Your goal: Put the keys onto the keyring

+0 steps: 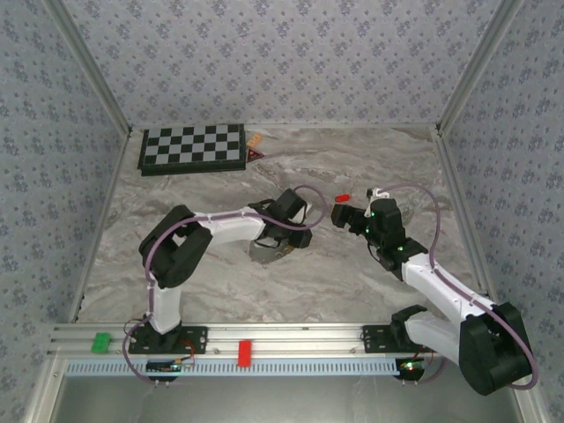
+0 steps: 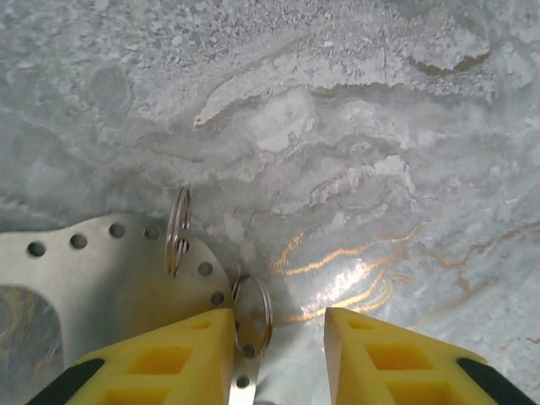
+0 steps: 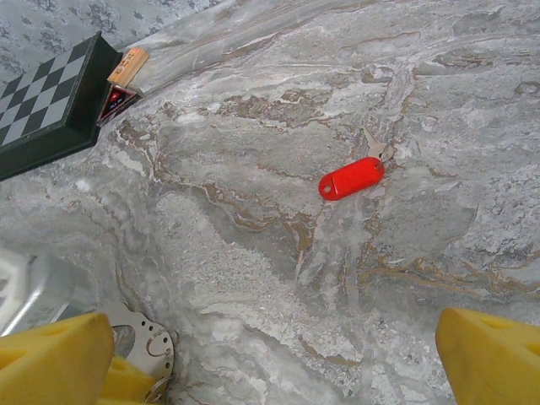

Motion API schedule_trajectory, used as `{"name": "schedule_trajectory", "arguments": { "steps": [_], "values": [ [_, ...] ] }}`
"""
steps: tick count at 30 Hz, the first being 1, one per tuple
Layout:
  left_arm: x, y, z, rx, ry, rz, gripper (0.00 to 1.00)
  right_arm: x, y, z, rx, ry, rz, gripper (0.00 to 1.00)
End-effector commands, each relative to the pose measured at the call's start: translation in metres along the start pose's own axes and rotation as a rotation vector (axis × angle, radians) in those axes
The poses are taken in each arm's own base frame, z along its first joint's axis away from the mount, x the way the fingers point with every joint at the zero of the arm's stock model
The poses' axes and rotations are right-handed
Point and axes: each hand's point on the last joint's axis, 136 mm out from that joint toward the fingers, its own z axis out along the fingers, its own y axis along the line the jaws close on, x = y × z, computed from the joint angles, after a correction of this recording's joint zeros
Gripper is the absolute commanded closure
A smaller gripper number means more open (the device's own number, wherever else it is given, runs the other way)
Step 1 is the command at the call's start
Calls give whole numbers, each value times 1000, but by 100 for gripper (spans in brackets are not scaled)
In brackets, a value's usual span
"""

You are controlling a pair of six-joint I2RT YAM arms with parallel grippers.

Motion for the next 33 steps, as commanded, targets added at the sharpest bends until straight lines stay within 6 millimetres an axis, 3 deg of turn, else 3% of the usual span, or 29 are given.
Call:
{"name": "schedule_trajectory", "arguments": {
  "steps": [1, 11, 19, 33],
  "values": [
    [-17, -3, -25, -25, -60, -8, 65, 0, -2, 1, 11, -9, 11, 1],
    [-34, 10, -14, -131, -56, -72, 61, -1, -2, -1, 11, -15, 13, 0],
    [-31, 22, -3, -179, -26, -41, 61, -2, -1, -3, 6, -17, 14, 0],
    [-25, 26, 11, -151, -5, -25, 73, 0, -1, -1, 8, -11, 12, 0]
  ]
}}
